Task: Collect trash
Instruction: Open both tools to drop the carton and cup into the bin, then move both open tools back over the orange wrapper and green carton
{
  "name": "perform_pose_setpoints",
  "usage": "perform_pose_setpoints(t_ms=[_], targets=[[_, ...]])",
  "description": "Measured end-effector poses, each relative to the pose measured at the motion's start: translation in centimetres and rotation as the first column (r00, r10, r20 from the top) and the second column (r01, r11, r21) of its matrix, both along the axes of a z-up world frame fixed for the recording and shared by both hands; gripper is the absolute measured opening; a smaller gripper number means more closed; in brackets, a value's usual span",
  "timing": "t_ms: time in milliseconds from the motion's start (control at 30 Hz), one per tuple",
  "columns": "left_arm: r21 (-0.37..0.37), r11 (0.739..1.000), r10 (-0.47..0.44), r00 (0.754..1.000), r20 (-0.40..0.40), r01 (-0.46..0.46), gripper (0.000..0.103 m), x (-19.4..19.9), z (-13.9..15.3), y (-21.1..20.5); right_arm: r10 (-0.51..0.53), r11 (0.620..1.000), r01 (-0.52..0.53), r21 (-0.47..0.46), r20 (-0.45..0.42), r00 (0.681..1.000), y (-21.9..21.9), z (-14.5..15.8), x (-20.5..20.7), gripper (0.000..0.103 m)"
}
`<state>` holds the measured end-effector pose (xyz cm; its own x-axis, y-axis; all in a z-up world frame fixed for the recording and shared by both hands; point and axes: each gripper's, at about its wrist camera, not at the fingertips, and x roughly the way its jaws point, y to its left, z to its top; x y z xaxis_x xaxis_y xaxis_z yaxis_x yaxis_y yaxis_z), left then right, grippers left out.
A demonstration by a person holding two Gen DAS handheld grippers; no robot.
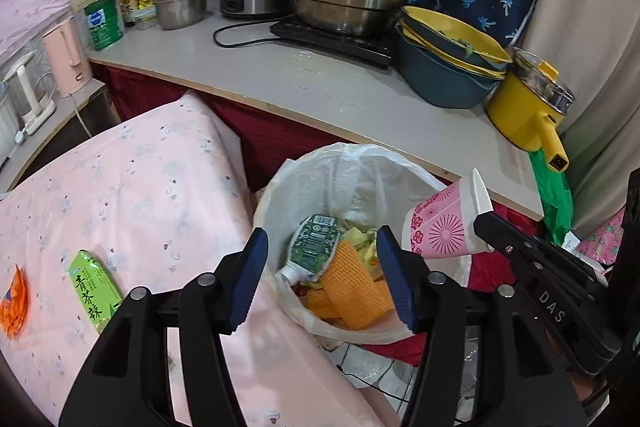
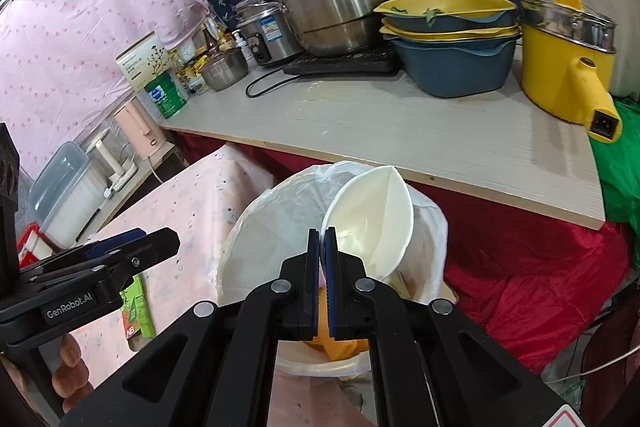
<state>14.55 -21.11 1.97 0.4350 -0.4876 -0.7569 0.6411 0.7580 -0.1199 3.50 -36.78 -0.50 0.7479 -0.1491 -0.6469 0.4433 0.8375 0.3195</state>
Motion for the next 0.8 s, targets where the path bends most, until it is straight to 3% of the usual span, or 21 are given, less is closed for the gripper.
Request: perform_pose_setpoints(t_ms=[300, 367, 500, 800], targets=[[0.009, 0.997, 0.076, 0.997, 0.035, -0.076, 0.069, 0.9, -0.2, 2.3, 0.029, 0.999, -0.029, -0.016, 0.014, 0.999, 1.2, 0.7, 1.9, 0.013], [0.01, 0.996, 0.086, 0.996, 0.038, -0.086, 0.069, 1.0, -0.2, 2.8, 0.037, 0.999, -0.037, -0.024, 0.013, 0.999, 1.7, 1.0, 2.1, 0.015], [0.006, 0.994, 0.106, 0.994, 0.034, -0.106, 0.069, 1.2, -0.3, 3.6, 0.046, 0.998, -0.046, -0.036, 0.015, 0.999, 2.5, 1.3, 2.0, 0.029], [-0.007, 0.991, 0.137, 0.99, 0.042, -0.137, 0.069, 0.9, 0.1, 5.7, 0.077, 0.995, -0.075, -0.058, 0.021, 0.997, 4.6, 2.3, 2.3, 0.038]])
